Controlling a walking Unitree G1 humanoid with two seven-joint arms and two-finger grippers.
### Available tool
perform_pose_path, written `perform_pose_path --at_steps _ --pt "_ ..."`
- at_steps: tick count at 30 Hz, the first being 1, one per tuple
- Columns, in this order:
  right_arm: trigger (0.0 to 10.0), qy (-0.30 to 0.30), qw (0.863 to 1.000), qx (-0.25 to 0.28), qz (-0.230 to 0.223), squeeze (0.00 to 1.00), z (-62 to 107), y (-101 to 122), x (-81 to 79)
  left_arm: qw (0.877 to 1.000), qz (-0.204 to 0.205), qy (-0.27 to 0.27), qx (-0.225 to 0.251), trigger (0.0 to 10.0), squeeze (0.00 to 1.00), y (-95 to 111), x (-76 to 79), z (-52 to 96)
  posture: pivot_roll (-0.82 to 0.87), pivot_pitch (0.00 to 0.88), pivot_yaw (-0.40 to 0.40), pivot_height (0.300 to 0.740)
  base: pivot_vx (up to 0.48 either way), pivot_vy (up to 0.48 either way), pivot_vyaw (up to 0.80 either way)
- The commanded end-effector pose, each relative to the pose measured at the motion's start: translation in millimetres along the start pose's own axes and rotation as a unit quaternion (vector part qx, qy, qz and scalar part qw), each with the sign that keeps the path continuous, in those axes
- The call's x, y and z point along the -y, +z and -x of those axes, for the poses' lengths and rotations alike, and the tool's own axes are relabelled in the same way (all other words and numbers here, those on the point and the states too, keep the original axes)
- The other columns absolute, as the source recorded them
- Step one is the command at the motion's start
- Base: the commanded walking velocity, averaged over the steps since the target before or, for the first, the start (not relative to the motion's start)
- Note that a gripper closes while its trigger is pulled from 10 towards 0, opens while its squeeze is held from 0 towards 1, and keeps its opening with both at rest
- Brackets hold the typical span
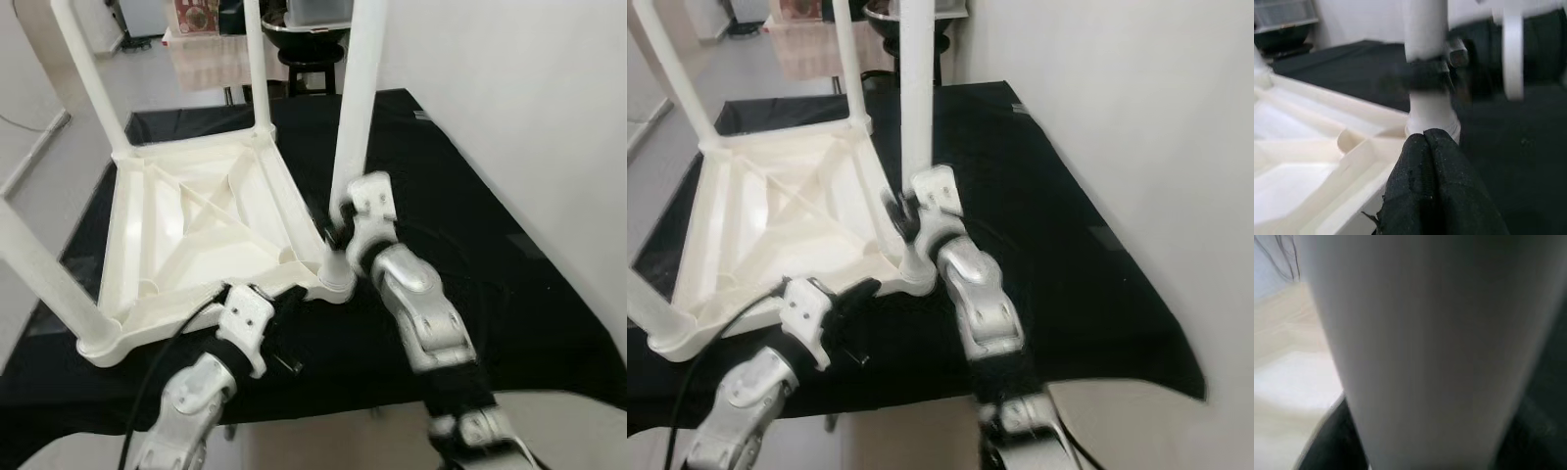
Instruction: Building children table
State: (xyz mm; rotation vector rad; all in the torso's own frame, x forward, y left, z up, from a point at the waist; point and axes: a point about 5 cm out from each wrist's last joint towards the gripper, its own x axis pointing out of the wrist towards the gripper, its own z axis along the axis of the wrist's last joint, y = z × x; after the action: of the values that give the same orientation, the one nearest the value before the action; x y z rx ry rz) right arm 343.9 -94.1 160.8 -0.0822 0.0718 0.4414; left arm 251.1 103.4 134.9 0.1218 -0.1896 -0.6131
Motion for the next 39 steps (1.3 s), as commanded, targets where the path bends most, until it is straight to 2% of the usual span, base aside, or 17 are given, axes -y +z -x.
perform_pose_path --at_steps 1,4,5,6,7,8,14,18,19,20,21,27,33,35,36,38,39 --pt "10.0 0.016 1.0 0.016 0.004 1.0 -4.5 15.2 -1.7 1.0 -0.001 -0.003 -0.004 10.0 0.0 -2.4 -0.2 0.9 0.01 0.099 0.007 0.74 0.0 0.0 0.0" --pt "10.0 0.028 0.999 0.037 0.005 0.88 -6.2 26.7 2.0 1.0 0.002 -0.005 -0.004 10.0 0.0 -2.5 0.2 0.9 0.01 0.099 0.007 0.74 0.0 0.0 0.0" --pt "10.0 0.072 0.996 0.057 0.005 0.61 -7.5 37.1 1.9 1.0 0.002 -0.005 -0.004 10.0 0.0 -2.5 0.5 0.8 0.01 0.098 0.006 0.74 0.0 0.0 0.0" --pt "10.0 0.141 0.987 0.078 0.025 0.0 -7.4 47.1 0.4 1.0 0.002 -0.005 -0.004 10.0 0.0 -2.7 0.8 0.7 0.01 0.095 0.003 0.74 0.0 0.0 0.0" --pt "10.0 0.141 0.987 0.078 0.025 0.0 -7.4 47.1 0.4 1.0 0.002 -0.005 -0.004 10.0 0.0 -2.7 0.8 0.7 0.01 0.095 0.003 0.74 0.0 0.0 0.0" --pt "10.0 0.243 0.963 0.098 0.056 0.0 -4.1 57.8 -1.4 1.0 0.002 -0.005 -0.004 10.0 0.0 -2.8 1.3 0.2 0.01 0.093 0.001 0.74 0.0 0.0 0.0" --pt "10.0 0.343 0.931 0.1 0.071 0.0 -7.0 68.4 7.1 1.0 0.001 -0.005 -0.004 10.0 0.0 -3.0 2.3 -0.2 0.02 0.091 -0.005 0.74 0.0 0.0 0.0" --pt "10.0 0.37 0.922 0.097 0.063 0.0 -10.1 72.1 10.8 1.0 0.001 -0.005 -0.004 10.0 0.0 -3.1 2.8 -0.4 0.03 0.089 -0.008 0.74 0.0 0.0 0.0" --pt "4.4 0.397 0.912 0.091 0.049 0.0 -12.5 73.5 13.6 1.0 0.001 -0.005 -0.004 10.0 0.0 -3.3 3.4 -0.3 0.03 0.089 -0.008 0.74 0.0 0.0 0.0" --pt "4.4 0.409 0.907 0.089 0.044 0.0 -13.0 73.6 14.6 1.0 0.001 -0.005 -0.004 10.0 0.0 -3.3 3.6 -0.3 0.03 0.089 -0.008 0.74 0.0 0.0 0.0" --pt "0.0 0.422 0.901 0.086 0.04 0.0 -12.8 72.7 15.3 1.0 0.001 -0.005 -0.004 10.0 0.0 -3.3 4.0 -0.1 0.03 0.089 -0.007 0.74 0.0 0.0 0.0" --pt "0.0 0.439 0.895 0.077 0.037 0.0 -13.3 68.7 18.3 1.0 0.003 -0.006 -0.004 10.0 0.0 -3.3 5.0 0.1 0.03 0.091 -0.008 0.74 0.0 0.0 0.0" --pt "0.0 0.416 0.906 0.075 0.032 0.0 -15.5 62.7 24.1 1.0 0.004 -0.006 -0.003 10.0 0.0 -2.8 5.9 0.4 0.03 0.097 -0.006 0.74 0.0 0.0 0.0" --pt "0.0 0.349 0.934 0.066 0.04 0.0 -18.9 51.7 28.1 1.0 0.003 -0.006 -0.003 10.0 0.0 -2.2 5.9 0.9 0.03 0.099 -0.01 0.74 0.0 0.0 0.0" --pt "0.0 0.274 0.959 0.057 0.035 0.0 -22.3 41.6 29.1 1.0 0.003 -0.006 -0.002 10.0 0.0 -1.8 5.3 1.4 0.03 0.102 -0.011 0.74 0.0 0.0 0.0" --pt "0.0 0.274 0.959 0.057 0.035 0.0 -22.3 41.6 29.1 1.0 0.003 -0.006 -0.002 10.0 0.0 -1.8 5.3 1.4 0.03 0.102 -0.011 0.74 0.0 0.0 0.0" --pt "0.0 0.223 0.973 0.051 0.032 0.0 -23.8 34.9 29.9 1.0 0.003 -0.005 -0.002 10.0 0.0 -1.5 4.8 1.8 0.03 0.102 -0.011 0.74 0.0 0.0 0.0"
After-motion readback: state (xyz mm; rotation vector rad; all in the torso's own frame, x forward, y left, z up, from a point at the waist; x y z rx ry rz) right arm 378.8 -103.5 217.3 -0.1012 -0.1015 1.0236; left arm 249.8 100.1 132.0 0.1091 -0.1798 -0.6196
